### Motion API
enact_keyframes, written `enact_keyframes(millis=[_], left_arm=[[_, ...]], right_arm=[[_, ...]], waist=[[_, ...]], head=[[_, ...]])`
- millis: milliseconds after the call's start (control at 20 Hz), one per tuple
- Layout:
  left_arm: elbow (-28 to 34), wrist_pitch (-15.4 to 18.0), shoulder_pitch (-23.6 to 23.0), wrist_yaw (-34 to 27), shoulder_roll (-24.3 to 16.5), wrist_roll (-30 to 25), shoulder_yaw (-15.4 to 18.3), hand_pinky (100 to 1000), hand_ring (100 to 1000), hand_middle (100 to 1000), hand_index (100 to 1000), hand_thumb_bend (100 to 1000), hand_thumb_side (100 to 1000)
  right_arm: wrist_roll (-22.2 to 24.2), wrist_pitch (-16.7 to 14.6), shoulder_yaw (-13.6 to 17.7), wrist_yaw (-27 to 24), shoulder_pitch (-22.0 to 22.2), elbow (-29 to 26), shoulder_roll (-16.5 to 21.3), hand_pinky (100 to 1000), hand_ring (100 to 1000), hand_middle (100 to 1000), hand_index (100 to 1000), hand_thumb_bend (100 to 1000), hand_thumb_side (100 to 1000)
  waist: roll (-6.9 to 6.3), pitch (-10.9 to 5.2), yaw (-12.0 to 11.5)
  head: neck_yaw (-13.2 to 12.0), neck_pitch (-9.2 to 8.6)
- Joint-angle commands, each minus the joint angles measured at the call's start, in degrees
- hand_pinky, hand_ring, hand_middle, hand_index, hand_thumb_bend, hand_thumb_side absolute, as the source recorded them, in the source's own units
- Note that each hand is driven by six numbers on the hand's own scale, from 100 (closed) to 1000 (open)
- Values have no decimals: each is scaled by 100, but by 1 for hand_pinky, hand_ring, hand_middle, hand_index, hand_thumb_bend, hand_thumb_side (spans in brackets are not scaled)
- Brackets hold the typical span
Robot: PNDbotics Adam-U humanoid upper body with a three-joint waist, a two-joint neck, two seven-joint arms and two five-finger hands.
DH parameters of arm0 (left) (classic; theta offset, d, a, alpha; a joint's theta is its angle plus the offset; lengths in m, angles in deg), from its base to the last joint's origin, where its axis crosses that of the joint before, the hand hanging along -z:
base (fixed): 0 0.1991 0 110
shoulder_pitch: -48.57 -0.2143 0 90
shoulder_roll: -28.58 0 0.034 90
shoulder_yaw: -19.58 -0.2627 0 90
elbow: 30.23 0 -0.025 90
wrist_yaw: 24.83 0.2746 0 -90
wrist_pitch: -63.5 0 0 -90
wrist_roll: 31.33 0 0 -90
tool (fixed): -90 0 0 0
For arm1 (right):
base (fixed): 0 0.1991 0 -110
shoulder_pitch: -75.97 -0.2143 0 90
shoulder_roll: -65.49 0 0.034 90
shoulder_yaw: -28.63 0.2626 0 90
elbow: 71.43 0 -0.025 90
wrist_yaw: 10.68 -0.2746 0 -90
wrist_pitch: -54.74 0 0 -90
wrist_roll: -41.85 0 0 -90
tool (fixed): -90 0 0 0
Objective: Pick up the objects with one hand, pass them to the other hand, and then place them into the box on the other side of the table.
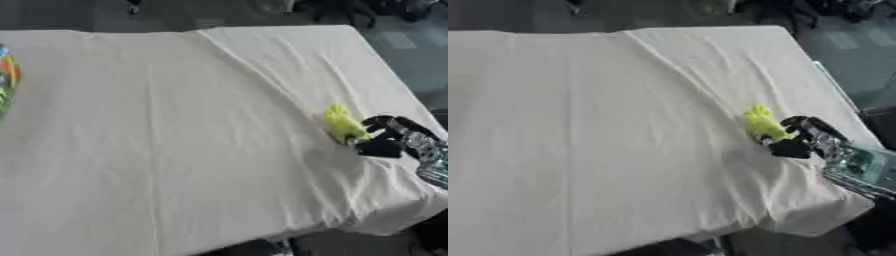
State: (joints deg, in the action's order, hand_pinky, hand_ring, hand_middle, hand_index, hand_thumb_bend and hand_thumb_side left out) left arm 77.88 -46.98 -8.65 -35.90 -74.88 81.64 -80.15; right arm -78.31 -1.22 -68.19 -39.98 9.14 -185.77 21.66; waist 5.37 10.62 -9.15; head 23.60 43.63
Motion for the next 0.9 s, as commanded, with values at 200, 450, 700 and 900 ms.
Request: enact_keyframes(millis=[200, 450, 700, 900], left_arm=[[88, 2, 110, 12, -124, 44, 80, 877, 788, 735, 844, 127, 775], [106, -1, 116, 5, -146, 62, 90, 878, 788, 735, 843, 124, 777], [116, -2, 116, -1, -158, 80, 105, 878, 787, 734, 842, 123, 781], [118, -5, 105, -2, -186, 97, 120, 879, 787, 734, 842, 121, 784]], right_arm=[[-892, 968, 46, 254, 5, -26, 9, 862, 850, 848, 910, 256, 472], [-875, 1055, 32, 399, 15, -26, -37, 865, 853, 850, 912, 273, 487], [-931, 1224, 46, 480, 29, -26, -89, 865, 854, 852, 912, 282, 504], [-1083, 1381, 127, 490, 12, -26, -138, 862, 850, 850, 910, 266, 494]], waist=[[-4, 30, 0], [-17, 89, -5], [-32, 161, -11], [-35, 232, -14]], head=[[20, -139], [20, -199], [26, -256], [29, -278]])
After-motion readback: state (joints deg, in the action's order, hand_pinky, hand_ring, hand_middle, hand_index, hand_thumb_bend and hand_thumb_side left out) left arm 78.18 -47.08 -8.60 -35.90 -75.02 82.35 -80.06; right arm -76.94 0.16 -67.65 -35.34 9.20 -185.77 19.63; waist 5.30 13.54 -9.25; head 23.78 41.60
